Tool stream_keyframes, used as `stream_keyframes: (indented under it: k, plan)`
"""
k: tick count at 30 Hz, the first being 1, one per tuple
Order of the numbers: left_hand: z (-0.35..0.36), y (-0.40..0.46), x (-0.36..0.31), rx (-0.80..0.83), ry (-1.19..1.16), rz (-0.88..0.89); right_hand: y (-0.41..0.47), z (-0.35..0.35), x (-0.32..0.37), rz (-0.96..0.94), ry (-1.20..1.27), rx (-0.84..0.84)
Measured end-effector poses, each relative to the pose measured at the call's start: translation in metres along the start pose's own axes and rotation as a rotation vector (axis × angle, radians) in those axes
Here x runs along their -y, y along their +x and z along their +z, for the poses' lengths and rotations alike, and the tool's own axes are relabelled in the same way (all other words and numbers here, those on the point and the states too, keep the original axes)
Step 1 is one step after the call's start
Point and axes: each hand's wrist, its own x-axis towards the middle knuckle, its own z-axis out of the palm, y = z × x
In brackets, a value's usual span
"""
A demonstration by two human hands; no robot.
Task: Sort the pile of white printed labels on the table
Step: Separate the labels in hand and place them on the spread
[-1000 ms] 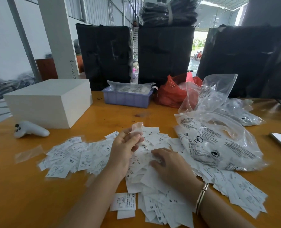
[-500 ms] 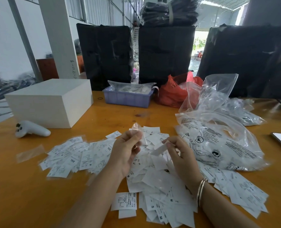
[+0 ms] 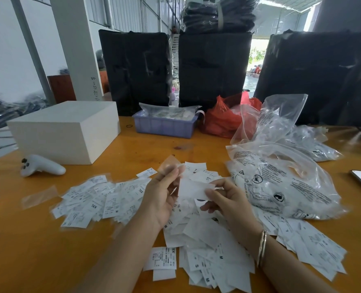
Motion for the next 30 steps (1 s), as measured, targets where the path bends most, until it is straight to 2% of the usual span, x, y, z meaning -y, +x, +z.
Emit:
stream_keyframes:
  k: [2, 7, 10, 15, 23, 30]
  plan:
    - [0.0008, -0.0008, 0.0002, -0.001, -0.004, 0.000, 0.0004, -0.0001, -0.0010, -0.022, 0.001, -0.001]
    - [-0.0009, 0.0006, 0.0001, -0.035, -0.071, -0.007, 0.0023, -0.0040, -0.0024, -0.276, -0.068, -0.070]
    - [-0.0015, 0.0029, 0.0014, -0.068, -0.090, -0.017, 0.0022, -0.0033, -0.0033, -0.441, -0.314, -0.081]
    - [-0.0022, 0.0044, 0.0013, -0.094, -0.076, -0.111, -0.0006, 0.0025, -0.0057, -0.638, -0.590, 0.033]
    - [-0.0043, 0.0057, -0.0014, -0.078, -0.133, -0.173, -0.0006, 0.0026, -0.0098, -0.706, -0.705, 0.087]
    - [-0.0051, 0.0059, 0.0021, -0.035, -0.016, -0.162, -0.0015, 0.0048, -0.0073, -0.726, -0.712, 0.078]
